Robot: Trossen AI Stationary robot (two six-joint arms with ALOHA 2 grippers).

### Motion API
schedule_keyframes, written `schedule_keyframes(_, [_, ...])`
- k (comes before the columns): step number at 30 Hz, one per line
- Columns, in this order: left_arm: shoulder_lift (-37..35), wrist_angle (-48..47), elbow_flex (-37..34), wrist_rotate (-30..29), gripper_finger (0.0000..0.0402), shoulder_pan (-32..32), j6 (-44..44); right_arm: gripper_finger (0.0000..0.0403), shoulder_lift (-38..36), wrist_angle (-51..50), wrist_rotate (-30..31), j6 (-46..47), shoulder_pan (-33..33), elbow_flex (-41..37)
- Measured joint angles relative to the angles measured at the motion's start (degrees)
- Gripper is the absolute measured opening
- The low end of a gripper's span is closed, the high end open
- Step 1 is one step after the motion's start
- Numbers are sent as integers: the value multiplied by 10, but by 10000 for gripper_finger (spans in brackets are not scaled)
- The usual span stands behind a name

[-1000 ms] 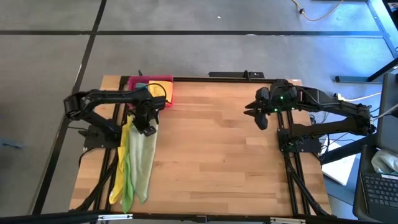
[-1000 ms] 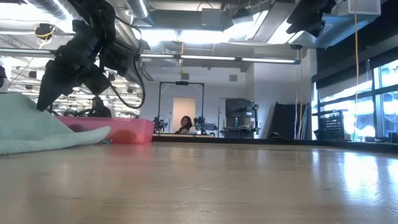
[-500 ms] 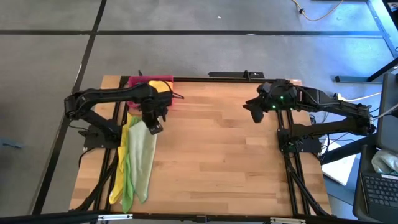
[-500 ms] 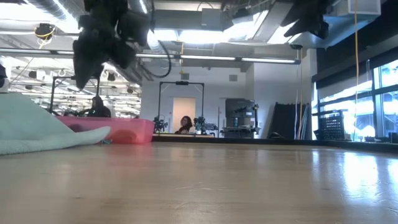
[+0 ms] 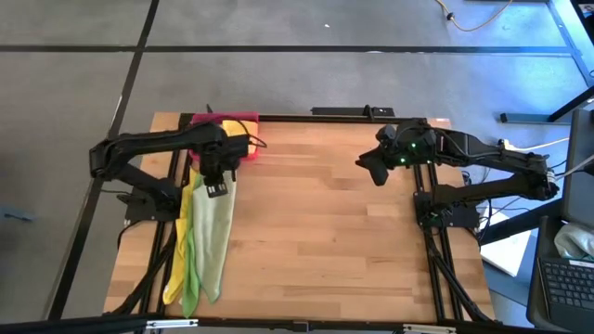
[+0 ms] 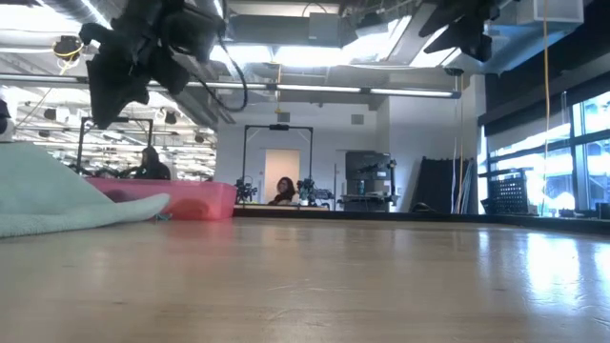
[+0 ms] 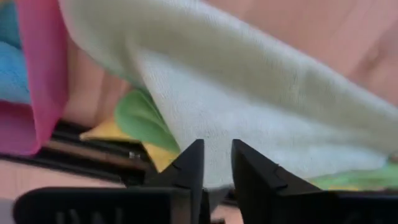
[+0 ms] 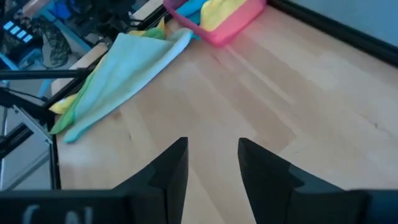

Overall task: Fold microfiber towels
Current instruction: Fold the light green microfiber towel

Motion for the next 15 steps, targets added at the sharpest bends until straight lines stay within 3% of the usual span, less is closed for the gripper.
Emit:
schedule_keyframes(5, [-73, 50, -34, -13, 110, 2, -45, 143, 1, 1, -30, 13, 0, 0])
schedule_keyframes(11, [-80, 25, -77, 4, 147, 36, -61, 143, 3, 2, -30, -3, 9, 0])
schedule_keyframes(15, [-77, 22, -112, 20, 174, 72, -125, 143, 4, 1, -44, -22, 14, 0])
